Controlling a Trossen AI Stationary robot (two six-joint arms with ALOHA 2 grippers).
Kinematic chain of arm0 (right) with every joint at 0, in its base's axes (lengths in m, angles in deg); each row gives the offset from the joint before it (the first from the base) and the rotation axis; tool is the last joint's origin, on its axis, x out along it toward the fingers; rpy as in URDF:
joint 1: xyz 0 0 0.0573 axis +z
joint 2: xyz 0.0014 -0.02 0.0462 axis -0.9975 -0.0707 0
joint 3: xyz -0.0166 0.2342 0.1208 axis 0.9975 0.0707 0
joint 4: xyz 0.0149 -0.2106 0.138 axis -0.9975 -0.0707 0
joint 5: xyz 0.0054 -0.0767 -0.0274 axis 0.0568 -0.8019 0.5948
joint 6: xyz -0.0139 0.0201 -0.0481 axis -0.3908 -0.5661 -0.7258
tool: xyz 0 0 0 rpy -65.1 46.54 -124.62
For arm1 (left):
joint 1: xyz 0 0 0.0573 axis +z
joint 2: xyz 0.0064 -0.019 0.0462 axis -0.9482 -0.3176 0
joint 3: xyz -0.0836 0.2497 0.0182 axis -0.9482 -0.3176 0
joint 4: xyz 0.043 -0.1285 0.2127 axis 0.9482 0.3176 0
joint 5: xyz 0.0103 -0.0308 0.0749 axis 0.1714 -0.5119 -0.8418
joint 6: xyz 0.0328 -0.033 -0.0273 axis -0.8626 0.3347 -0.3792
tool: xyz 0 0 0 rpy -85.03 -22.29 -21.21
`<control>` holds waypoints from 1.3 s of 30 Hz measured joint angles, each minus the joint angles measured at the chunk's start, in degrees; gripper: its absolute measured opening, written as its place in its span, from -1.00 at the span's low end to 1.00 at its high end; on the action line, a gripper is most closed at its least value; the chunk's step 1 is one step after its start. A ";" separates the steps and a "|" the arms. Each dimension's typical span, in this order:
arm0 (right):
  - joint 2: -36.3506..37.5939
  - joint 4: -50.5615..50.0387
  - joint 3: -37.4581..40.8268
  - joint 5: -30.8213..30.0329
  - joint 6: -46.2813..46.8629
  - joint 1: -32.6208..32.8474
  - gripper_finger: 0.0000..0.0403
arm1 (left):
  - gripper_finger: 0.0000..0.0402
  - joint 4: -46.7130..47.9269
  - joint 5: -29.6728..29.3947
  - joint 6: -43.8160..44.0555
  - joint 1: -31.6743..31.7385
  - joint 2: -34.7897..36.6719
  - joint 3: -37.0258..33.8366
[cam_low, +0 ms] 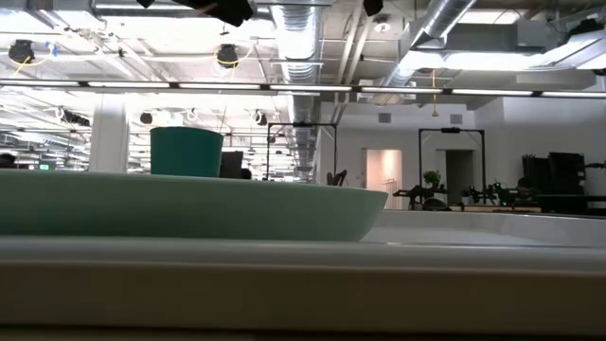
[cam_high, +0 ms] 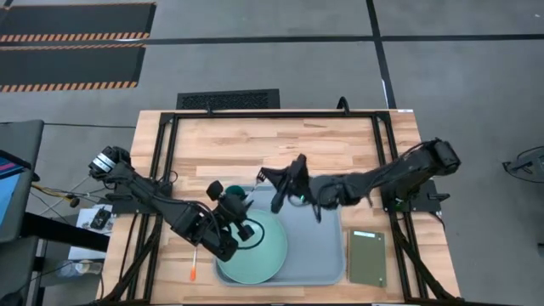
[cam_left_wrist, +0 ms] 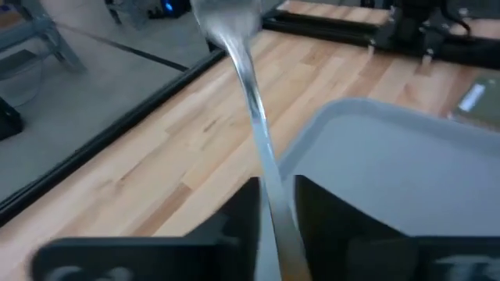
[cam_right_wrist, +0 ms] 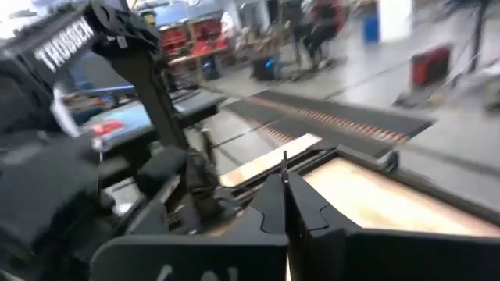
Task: Pick and place plate/cup/fork/spoon on tray
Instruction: Put the orange fork on the gray tray to the right of the blue plate
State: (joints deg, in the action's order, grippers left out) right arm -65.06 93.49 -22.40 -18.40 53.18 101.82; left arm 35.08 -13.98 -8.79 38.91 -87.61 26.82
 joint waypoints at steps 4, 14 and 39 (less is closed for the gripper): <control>5.90 -14.43 -0.13 10.09 8.91 -5.91 -0.99 | -0.27 -0.49 2.92 -0.45 -0.02 0.02 0.00; 16.52 -32.58 3.85 30.57 15.80 -15.38 -0.99 | 0.23 -3.29 9.18 -1.20 -2.34 0.26 -0.02; 3.34 33.10 49.94 34.15 30.29 0.85 -1.00 | 0.21 -1.83 0.07 -5.54 -12.12 17.08 -0.04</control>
State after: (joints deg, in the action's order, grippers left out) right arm -61.72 126.60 27.54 15.75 83.47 102.67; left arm 33.25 -13.92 -14.33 26.78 -70.53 26.78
